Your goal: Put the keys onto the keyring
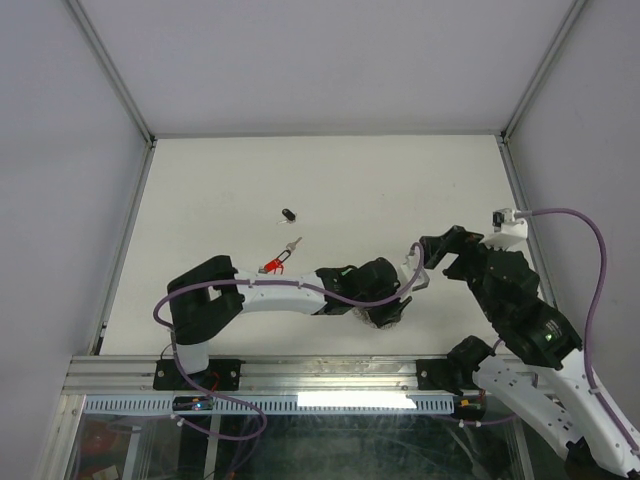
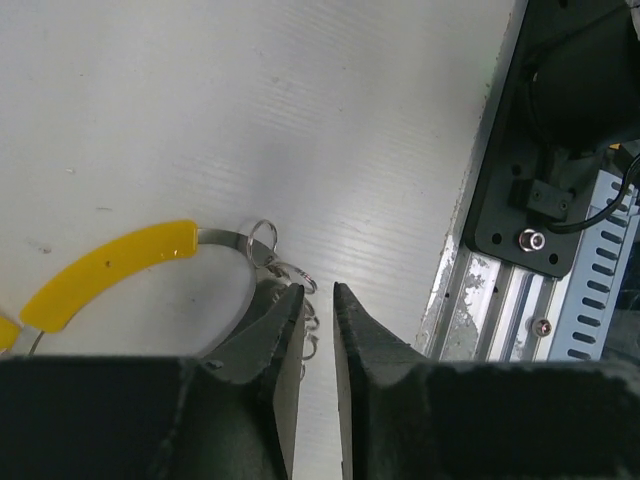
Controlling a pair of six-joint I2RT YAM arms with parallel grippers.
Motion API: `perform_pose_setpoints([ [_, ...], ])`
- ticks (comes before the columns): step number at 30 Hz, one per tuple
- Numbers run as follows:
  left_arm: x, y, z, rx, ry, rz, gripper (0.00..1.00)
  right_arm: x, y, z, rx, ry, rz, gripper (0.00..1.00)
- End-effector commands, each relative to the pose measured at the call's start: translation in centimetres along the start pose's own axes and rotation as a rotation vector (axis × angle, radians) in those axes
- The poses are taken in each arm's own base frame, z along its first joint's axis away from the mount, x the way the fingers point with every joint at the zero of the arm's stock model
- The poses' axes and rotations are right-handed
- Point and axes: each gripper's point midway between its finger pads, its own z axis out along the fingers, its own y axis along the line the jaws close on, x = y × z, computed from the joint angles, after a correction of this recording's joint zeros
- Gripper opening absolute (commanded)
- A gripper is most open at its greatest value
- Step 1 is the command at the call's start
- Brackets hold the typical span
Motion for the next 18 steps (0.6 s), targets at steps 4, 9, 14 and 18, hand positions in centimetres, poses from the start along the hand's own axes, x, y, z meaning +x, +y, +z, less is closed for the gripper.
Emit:
perform_pose_setpoints([
  [4,-5.2,-2.1,-0.6,0.08,-0.151,-0.006,0.23,-1.1,-0.2,-0.7,-0.001,-0.045,0.022,0.92],
  [9,-5.3,-0.7,-2.4,0.02,-0.18,-0.037,0.23,0.7,0.0,0.1,-0.002,0.023,0.005,0.92],
  [14,-4.6,2.1,-3.5,0.013,-0.182,-0.129,0.22,2.7,-1.0,0.5,0.081,0.111,0.051,0.9],
  [18,-4.3,2.1,-3.3,0.043,-0.17,-0.096,0.31,3.8,-1.2,0.2,0.125,0.189,0.079,0.88],
])
